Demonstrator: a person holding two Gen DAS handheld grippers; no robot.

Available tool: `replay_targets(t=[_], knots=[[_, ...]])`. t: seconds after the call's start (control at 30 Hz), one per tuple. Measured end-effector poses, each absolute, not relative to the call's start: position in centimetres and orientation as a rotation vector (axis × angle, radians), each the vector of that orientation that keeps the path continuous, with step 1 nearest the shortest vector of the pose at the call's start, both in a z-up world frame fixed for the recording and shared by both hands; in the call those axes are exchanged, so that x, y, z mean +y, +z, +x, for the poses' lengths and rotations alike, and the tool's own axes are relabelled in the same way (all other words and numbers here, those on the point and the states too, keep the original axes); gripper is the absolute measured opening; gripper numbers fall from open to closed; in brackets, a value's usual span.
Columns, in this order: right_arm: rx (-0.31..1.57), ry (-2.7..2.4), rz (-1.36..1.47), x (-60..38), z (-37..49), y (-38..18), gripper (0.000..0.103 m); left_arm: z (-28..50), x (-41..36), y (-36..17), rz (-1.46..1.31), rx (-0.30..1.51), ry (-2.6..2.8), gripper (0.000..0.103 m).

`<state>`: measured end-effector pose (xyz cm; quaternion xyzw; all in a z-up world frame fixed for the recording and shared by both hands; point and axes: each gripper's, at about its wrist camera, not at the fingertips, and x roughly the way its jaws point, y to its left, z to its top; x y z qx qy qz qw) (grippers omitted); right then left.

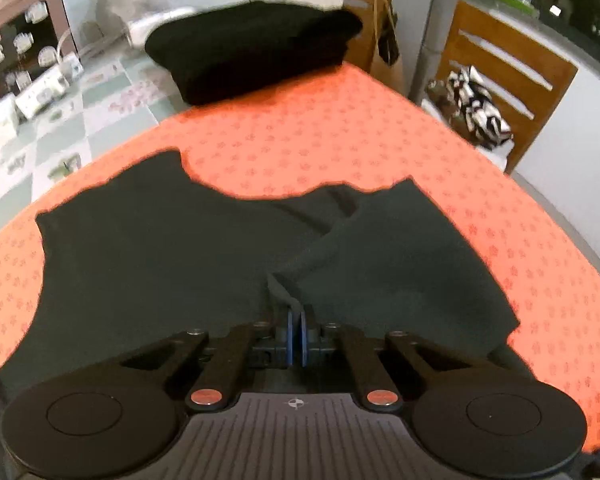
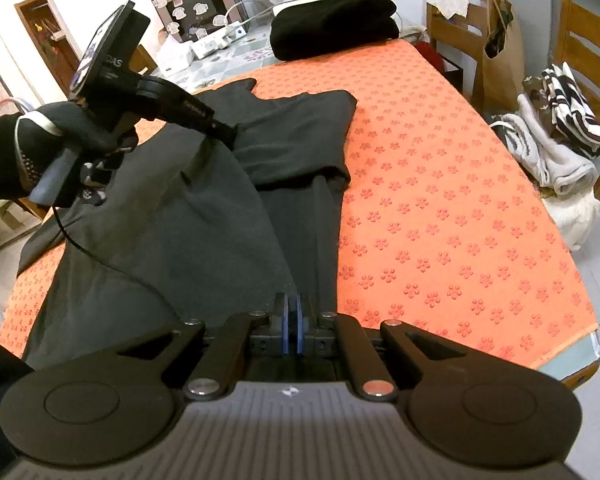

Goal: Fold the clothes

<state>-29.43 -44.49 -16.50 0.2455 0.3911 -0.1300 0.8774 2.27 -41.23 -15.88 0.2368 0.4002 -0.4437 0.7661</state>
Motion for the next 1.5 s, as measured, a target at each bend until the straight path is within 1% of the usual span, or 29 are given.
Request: replay_targets(t=[0.17, 0.23, 0.27, 0.33, 0.37, 0.4, 0.43, 0.47, 0.5, 0.53, 0.67, 0.77, 0.83, 0.9, 1.0, 1.23, 1.33, 1.43, 1.5], knots=[[0.788, -0.296, 0.575, -44.2, -30.6, -16.7, 0.005, 0.5, -43.2, -15.3, 0.580, 0.797, -1.014, 0.007], [0.770, -0.321, 0.608, -44.1, -31.3, -16.7, 0.005, 0.0, -44.4, -15.8, 0.616, 0.797, -1.030, 0.008], [0.764, -0.338, 0.618, -44.1, -31.6, -16.9, 0.005, -0.3, -45.0, -16.1, 0.634, 0.797, -1.037, 0.013], [0.754, -0.374, 0.634, -44.2, -32.1, -17.3, 0.005, -0.5, -45.8, -16.6, 0.644, 0.793, -1.053, 0.017], [0.749, -0.392, 0.642, -44.2, -32.3, -17.5, 0.005, -0.5, -45.9, -16.6, 0.628, 0.793, -1.066, 0.023], [0.744, -0.410, 0.650, -44.3, -32.5, -17.7, 0.005, -0.2, -45.6, -16.1, 0.598, 0.788, -1.071, 0.035], [0.747, -0.420, 0.650, -44.3, -32.5, -18.1, 0.005, 0.0, -45.2, -15.6, 0.566, 0.782, -1.074, 0.042], [0.752, -0.427, 0.640, -44.3, -32.4, -18.2, 0.008, 0.3, -44.9, -15.0, 0.534, 0.775, -1.076, 0.055], [0.756, -0.433, 0.629, -44.2, -32.3, -18.3, 0.009, 0.7, -44.1, -14.3, 0.499, 0.770, -1.078, 0.060], [0.757, -0.439, 0.610, -44.1, -32.3, -18.2, 0.009, 1.1, -43.3, -13.5, 0.462, 0.765, -1.079, 0.060], [0.751, -0.451, 0.534, -43.6, -32.0, -17.4, 0.019, 2.0, -39.6, -12.7, 0.420, 0.789, -1.080, 0.060], [0.746, -0.424, 0.509, -43.3, -31.4, -17.0, 0.019, 2.6, -37.1, -13.7, 0.386, 0.851, -1.073, 0.059], [0.743, -0.406, 0.492, -43.1, -31.0, -16.7, 0.019, 2.9, -35.7, -15.0, 0.338, 0.913, -1.060, 0.054], [0.746, -0.384, 0.472, -42.8, -30.4, -16.5, 0.019, 3.1, -34.5, -16.0, 0.265, 0.960, -1.057, 0.045], [0.759, -0.356, 0.434, -42.5, -29.5, -16.1, 0.019, 3.2, -32.9, -16.7, 0.155, 0.993, -1.026, 0.044], [0.755, -0.259, 0.401, -45.4, -25.9, -14.3, 0.020, 5.4, -29.8, -19.2, -0.249, 1.211, -0.911, 0.043], [0.767, -0.213, 0.375, -47.5, -23.2, -13.4, 0.020, 5.6, -29.1, -20.1, -0.409, 1.271, -0.842, 0.043], [0.787, -0.159, 0.351, -49.3, -20.1, -12.6, 0.021, 5.6, -28.9, -20.8, -0.504, 1.296, -0.797, 0.043], [0.801, -0.120, 0.339, -50.4, -18.1, -12.1, 0.022, 5.4, -29.2, -20.9, -0.512, 1.300, -0.780, 0.043]])
